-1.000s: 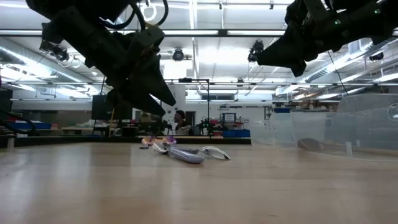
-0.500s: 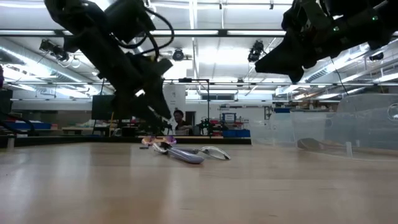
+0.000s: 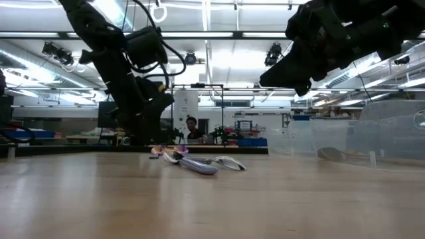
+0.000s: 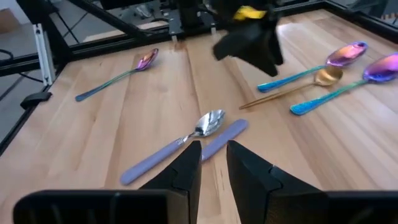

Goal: Sort silverware by color (type)
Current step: Put the blue spoon into the black bin

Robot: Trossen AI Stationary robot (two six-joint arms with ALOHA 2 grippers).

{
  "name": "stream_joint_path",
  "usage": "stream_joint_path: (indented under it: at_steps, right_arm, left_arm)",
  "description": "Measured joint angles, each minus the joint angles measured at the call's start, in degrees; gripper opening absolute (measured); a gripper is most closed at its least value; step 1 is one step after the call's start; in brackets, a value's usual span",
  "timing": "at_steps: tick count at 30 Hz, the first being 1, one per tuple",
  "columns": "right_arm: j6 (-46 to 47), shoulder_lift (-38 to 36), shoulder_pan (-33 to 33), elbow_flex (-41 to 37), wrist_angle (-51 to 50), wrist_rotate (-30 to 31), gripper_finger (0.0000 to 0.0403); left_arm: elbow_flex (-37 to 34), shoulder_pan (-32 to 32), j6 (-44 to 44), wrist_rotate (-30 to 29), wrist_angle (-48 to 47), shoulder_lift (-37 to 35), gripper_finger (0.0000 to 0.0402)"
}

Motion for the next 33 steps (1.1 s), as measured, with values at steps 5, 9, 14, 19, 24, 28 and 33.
stream_joint_path:
  at_steps: [5, 9, 14, 19, 24, 28, 33]
  right_arm:
    - [-0.33, -0.05, 0.01, 0.01, -0.74, -0.81, 0.0086]
    - [-0.08, -0.11, 0.07, 0.01, -2.4, -0.86, 0.0086]
    - [-0.36, -0.14, 0.07, 0.01, -2.66, -0.84, 0.0086]
    - [-0.47, -0.14, 0.07, 0.01, -2.66, -0.84, 0.0086]
    - [-0.54, -0.14, 0.07, 0.01, -2.64, -0.84, 0.0086]
    - [-1.37, -0.14, 0.07, 0.01, -1.74, -0.81, 0.0086]
    - [-1.56, -0.16, 0.07, 0.01, -0.85, -0.81, 0.0086]
  left_arm:
    - [-0.02, 4.26, 3.32, 1.01, 0.8, 0.0, 0.0173]
    - [-0.17, 5.27, 6.79, 0.59, 0.89, -0.01, 0.0167]
    - [-2.81, 7.58, 8.33, -0.07, 3.35, -0.01, 0.0157]
    - [-7.92, 9.22, 8.56, -0.1, 14.02, 0.0, 0.0145]
    - [-11.33, 10.63, 5.97, -0.05, 22.79, 0.0, 0.0143]
    - [-11.39, 11.28, 4.35, -1.89, 23.9, 0.0, 0.0144]
    - [-11.32, 11.06, 4.4, -2.66, 25.97, 0.0, 0.0176]
